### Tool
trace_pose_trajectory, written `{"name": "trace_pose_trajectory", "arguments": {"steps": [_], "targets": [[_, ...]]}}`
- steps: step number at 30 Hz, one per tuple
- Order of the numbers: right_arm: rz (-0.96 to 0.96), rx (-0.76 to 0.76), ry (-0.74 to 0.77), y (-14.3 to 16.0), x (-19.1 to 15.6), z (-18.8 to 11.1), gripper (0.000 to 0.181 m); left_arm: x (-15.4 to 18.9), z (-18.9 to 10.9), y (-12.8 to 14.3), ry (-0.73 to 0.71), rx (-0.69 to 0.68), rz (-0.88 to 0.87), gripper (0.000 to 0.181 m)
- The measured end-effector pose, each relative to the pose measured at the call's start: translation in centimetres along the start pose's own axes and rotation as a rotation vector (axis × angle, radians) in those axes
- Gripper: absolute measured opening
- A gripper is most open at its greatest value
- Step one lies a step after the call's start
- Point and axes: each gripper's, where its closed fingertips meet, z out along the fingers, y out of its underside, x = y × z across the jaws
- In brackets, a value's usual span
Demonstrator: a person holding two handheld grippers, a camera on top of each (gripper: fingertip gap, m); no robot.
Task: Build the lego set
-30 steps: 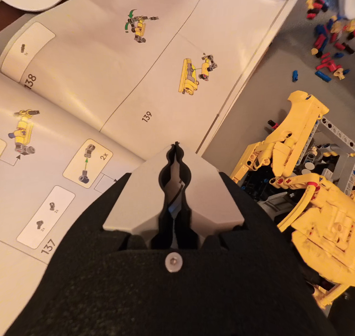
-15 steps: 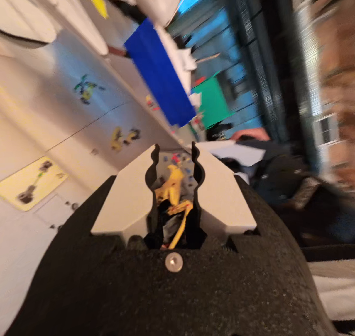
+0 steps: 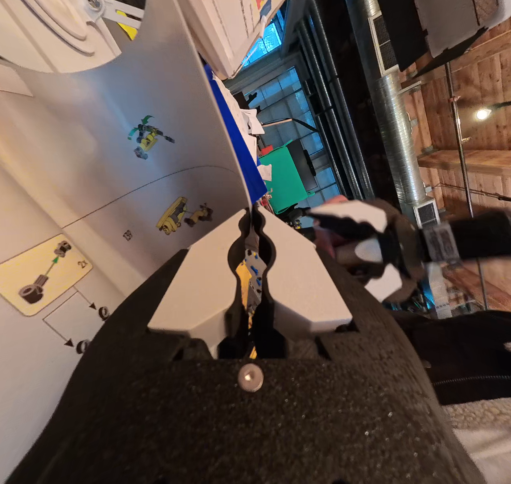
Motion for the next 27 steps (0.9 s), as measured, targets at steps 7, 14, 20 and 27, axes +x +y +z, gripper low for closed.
{"name": "trace_pose_trajectory", "arguments": {"steps": [7,14,20,27], "targets": [[0.511,-0.057,-0.28,2.8,3.1,5.1,0.102,1.2,0.9,0.5,0.068,-0.004,0.0,0.001],[0.521,-0.049,-0.259,3.6,3.9,5.6,0.075,1.8,1.1,0.8,0.116,-0.015,-0.015,0.003],[0.583,-0.019,-0.297,4.0,4.5,5.0,0.071,2.0,1.0,0.8,0.126,-0.019,-0.007,0.003],[0.612,-0.013,-0.277,5.1,5.6,4.5,0.066,1.6,0.8,0.7,0.108,-0.02,-0.01,0.0]]}}
